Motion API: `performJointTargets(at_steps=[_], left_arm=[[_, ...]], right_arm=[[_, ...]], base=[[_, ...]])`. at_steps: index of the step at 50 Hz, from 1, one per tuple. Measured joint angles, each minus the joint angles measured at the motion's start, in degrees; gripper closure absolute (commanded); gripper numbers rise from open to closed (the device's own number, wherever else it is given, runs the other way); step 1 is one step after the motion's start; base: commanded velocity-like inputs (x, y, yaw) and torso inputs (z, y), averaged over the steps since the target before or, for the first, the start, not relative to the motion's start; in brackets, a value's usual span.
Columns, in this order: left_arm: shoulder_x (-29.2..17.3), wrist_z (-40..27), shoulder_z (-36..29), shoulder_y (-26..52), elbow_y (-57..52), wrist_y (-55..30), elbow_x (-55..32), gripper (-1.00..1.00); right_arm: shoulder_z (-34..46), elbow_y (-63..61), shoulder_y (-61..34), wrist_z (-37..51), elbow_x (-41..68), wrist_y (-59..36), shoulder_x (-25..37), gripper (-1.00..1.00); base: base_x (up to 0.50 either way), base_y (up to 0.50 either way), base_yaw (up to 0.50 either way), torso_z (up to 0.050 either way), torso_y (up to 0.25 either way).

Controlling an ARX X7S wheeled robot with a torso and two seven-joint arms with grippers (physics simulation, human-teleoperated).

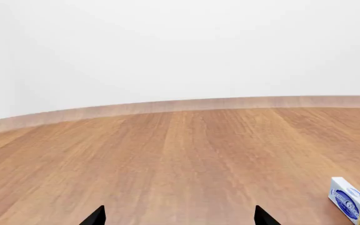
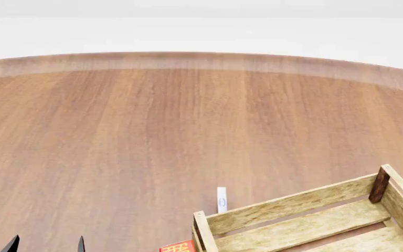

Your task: Pick up the tomato sauce, and put it in the wooden tray.

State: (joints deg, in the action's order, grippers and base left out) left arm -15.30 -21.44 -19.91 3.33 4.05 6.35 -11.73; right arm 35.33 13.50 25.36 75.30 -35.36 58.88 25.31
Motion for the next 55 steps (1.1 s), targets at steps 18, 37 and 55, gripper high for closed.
performJointTargets(at_steps=[18,37,55], left_arm=[[-0.33,-0.62,-0.42,-0.38,-0.83,-0.35,0.04,-1.00],[-0.60,-1.09,-0.77,-0.34,-1.27,-0.75,-0.07,-1.00],[-0.85,-1.32,-0.95,-0.10,-1.38,-0.97,-0.46,-1.00]], right_arm=[[-1.39,-14.69,1.88,3.70,-1.75,-3.73,5.42,1.00],[-0.99,-30.33,-2.87,-6.82,17.45,-14.23,11.90,1.00],[-1.67,-39.68,-10.32,-13.76,35.65,-26.68,15.89,1.00]], base=[[0.00,0.00,0.00,0.000,0.001],[0.00,0.00,0.00,0.000,0.000],[0.00,0.00,0.00,0.000,0.000]])
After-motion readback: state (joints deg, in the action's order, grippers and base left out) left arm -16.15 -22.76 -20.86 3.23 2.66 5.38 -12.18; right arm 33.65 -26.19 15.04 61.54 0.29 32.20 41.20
